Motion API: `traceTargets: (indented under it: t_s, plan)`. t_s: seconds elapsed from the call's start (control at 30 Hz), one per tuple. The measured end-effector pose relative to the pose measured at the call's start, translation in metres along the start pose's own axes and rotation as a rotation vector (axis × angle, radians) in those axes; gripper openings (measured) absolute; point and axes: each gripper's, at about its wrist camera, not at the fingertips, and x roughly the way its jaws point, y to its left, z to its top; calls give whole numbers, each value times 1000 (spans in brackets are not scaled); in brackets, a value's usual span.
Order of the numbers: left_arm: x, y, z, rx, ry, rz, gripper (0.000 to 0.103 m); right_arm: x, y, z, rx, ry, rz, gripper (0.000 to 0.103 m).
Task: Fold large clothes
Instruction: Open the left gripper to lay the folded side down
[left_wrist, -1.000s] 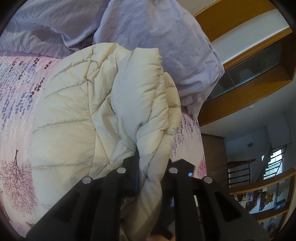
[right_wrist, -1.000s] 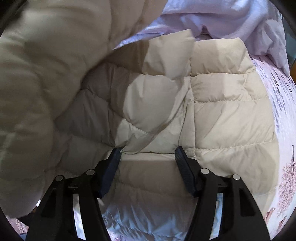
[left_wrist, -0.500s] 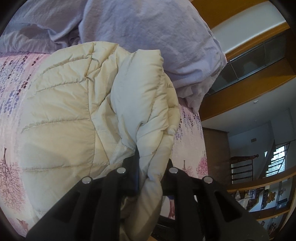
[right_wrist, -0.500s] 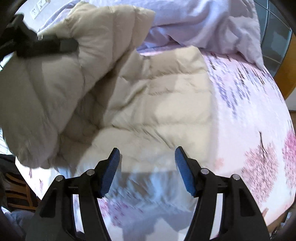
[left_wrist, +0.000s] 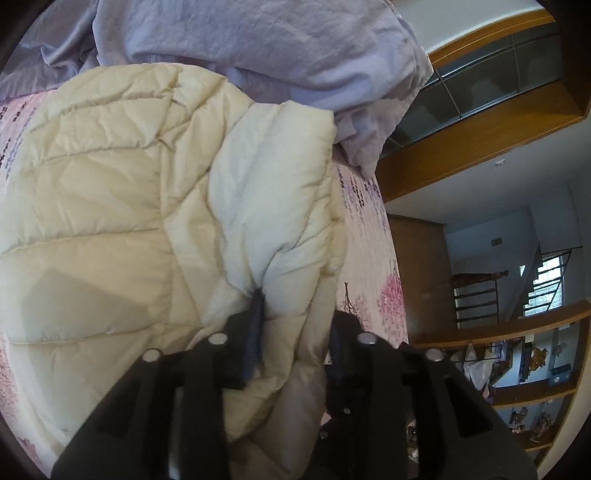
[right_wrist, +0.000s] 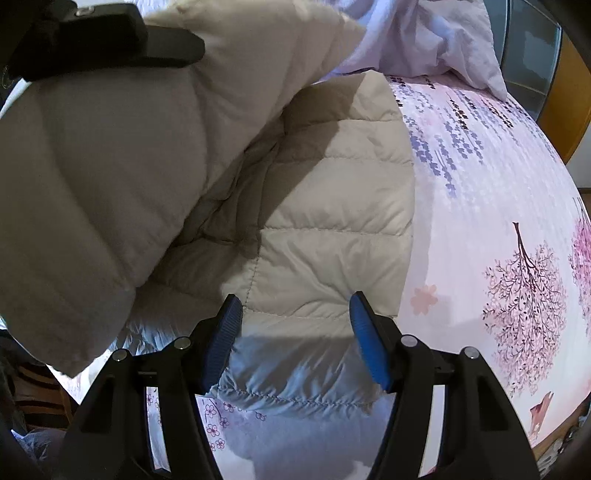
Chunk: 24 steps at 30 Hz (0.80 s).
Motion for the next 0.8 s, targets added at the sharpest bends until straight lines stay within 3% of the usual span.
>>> traceTargets:
  t_s: [0.13, 0.3, 0.47, 0.8]
  plan:
    - [-9, -3, 0, 21, -5, -15, 46, -9, -2, -5, 1, -7, -13, 64]
    - [-26, -4, 2, 68, -41, 26, 50, -13, -7, -2, 8, -21, -39, 64]
    - [-40, 5, 3, 103, -69, 99, 50, -21, -14, -3, 26, -41, -76, 64]
    - [-59, 38, -2, 205, -149, 322, 54, -35, -48, 15, 95, -88, -166, 64]
